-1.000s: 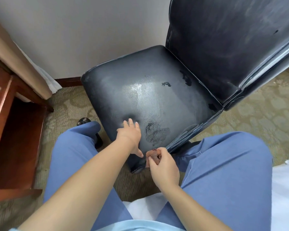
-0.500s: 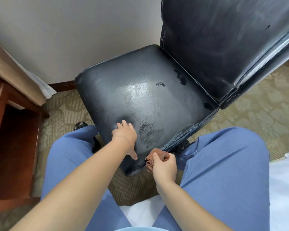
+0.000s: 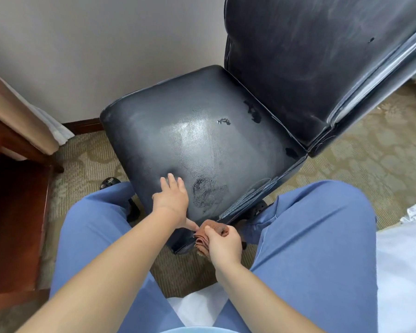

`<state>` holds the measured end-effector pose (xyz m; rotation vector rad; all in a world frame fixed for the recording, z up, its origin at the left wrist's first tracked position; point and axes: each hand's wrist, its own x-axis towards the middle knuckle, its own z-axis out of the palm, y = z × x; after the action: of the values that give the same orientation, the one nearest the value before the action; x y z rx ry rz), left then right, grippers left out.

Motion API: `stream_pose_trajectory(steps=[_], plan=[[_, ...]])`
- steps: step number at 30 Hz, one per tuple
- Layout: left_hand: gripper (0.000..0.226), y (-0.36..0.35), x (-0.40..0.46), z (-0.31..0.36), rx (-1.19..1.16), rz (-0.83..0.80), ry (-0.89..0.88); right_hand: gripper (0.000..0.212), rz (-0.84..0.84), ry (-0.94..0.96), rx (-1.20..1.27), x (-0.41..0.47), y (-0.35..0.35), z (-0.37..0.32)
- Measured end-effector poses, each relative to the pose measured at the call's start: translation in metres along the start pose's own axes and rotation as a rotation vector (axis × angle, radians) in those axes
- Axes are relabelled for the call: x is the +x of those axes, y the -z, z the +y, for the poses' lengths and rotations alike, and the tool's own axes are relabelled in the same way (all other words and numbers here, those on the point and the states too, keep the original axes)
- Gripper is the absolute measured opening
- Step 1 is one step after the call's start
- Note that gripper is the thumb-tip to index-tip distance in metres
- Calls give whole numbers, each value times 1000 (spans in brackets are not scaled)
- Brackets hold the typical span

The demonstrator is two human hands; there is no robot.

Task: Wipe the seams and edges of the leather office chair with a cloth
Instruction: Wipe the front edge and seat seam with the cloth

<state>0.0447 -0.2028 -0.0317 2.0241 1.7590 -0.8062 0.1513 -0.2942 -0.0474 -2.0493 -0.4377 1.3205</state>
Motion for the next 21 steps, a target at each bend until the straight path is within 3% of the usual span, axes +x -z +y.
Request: stream_pose_trajectory(steps=[3,8,12,17,21], plan=[[146,-3,0,-2,5,22,-6,16,95,25,57,5,3,-3],[145,-1,0,0,44,14,-3,15,-12,-31,56,4,5,-6],[145,2,0,2,66,9,7,16,103,8,62,9,7,-5],[146,4,1,4,83,0,14,18,12,-81,42,8,3,0],[145,2,1,3,89,4,17,20,169,-4,82,14,7,-7]])
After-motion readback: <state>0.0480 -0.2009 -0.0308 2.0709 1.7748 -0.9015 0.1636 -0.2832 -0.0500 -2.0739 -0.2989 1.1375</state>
